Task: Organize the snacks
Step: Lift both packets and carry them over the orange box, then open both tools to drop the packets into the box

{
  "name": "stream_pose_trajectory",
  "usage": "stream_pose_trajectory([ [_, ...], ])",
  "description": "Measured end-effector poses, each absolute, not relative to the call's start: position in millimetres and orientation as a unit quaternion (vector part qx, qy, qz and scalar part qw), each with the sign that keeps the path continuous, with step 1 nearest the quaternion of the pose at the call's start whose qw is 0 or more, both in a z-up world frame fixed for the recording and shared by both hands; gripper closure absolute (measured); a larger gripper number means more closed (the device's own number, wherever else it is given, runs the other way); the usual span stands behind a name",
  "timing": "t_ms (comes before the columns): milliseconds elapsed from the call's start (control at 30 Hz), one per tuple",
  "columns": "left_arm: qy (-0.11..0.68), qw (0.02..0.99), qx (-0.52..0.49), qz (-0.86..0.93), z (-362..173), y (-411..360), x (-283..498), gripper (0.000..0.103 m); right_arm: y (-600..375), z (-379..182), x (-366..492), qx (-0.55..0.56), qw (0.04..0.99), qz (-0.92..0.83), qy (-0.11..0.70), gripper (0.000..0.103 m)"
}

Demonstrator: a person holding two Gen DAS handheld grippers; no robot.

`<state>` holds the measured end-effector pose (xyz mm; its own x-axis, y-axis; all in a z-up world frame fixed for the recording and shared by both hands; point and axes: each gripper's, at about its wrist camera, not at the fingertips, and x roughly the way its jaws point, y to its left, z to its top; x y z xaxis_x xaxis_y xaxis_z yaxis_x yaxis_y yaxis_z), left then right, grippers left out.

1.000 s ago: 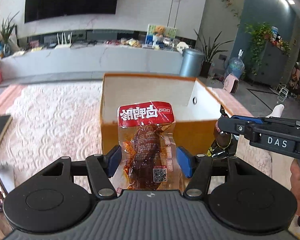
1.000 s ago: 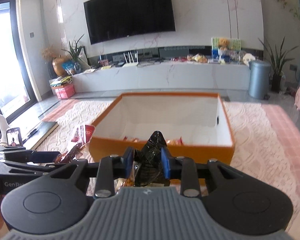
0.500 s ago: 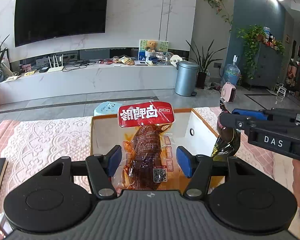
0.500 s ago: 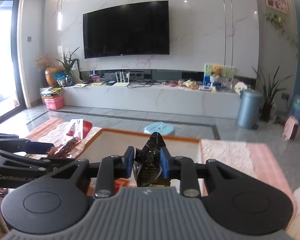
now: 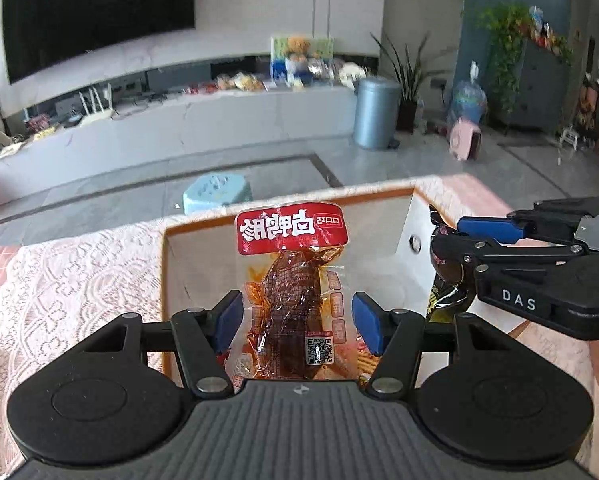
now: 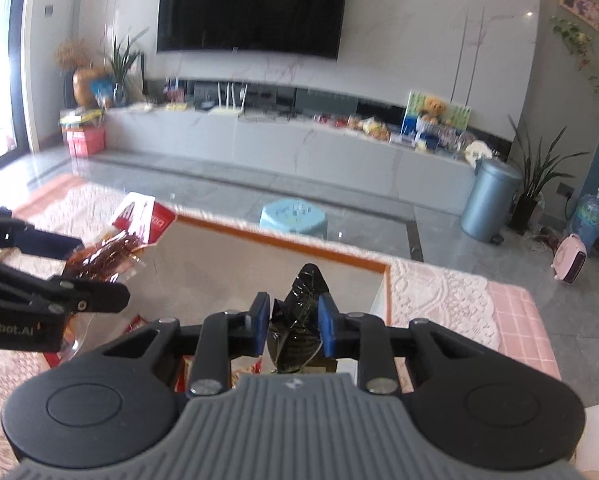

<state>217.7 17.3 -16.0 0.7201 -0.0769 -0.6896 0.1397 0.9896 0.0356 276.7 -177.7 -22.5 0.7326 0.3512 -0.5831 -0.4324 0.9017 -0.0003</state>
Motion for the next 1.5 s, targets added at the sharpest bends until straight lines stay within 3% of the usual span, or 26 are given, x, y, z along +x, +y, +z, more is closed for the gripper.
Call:
stream_pose_trajectory([
  [100, 0.393, 0.916, 0.047, -0.063, -27, 20, 231, 0.034, -168, -39, 291, -0.084, 0.919, 0.211, 0.321, 0.083],
  [200, 0.409, 0.909, 0.061, -0.058, -36, 20, 242, 0.034, -160, -53, 303, -0.104, 0.91, 0.21, 0.342, 0.098],
  [800, 0.445, 0.888, 0.112, -0.039, -64, 11, 277, 0.034, -141, -100, 339, -0.127, 0.874, 0.211, 0.419, 0.098],
  [867, 0.446, 0.887, 0.117, -0.037, -65, 10, 278, 0.034, -141, -98, 339, -0.123, 0.875, 0.212, 0.418, 0.093],
  [933, 0.446, 0.885, 0.126, -0.032, -66, 9, 281, 0.034, -141, -96, 336, -0.124, 0.876, 0.211, 0.416, 0.077],
  [1133, 0.45, 0.88, 0.15, -0.021, -68, 4, 284, 0.034, -144, -87, 325, -0.125, 0.879, 0.215, 0.407, 0.062],
  [1500, 0.482, 0.861, 0.161, -0.003, -73, 3, 288, 0.03, -153, -85, 318, -0.126, 0.881, 0.206, 0.407, 0.057],
])
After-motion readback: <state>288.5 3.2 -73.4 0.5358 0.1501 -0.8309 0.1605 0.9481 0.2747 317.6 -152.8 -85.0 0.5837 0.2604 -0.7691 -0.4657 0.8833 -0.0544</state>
